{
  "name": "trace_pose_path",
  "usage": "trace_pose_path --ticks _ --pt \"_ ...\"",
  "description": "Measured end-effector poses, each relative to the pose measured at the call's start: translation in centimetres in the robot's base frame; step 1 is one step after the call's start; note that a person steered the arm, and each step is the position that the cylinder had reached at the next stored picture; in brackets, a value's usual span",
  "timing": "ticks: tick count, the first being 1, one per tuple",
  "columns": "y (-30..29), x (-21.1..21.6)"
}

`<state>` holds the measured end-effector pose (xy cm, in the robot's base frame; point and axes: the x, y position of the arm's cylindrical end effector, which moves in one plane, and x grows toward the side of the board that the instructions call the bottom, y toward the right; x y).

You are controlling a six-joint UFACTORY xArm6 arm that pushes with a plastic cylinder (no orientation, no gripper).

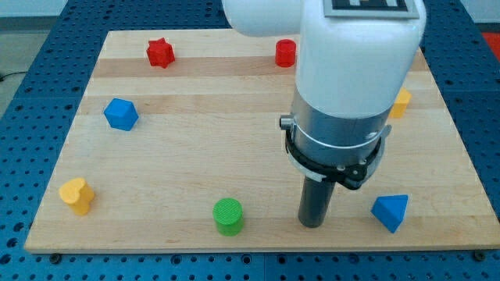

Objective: Slide your arm to bottom right of green circle

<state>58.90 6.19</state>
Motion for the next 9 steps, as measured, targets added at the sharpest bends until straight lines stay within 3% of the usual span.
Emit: trace_pose_path --ticks 6,7,8,9 --pt "5.7 -5.3" --pt "-2.0 -2.3" --pt "-6.5 2.1" --pt "-8.2 3.0"
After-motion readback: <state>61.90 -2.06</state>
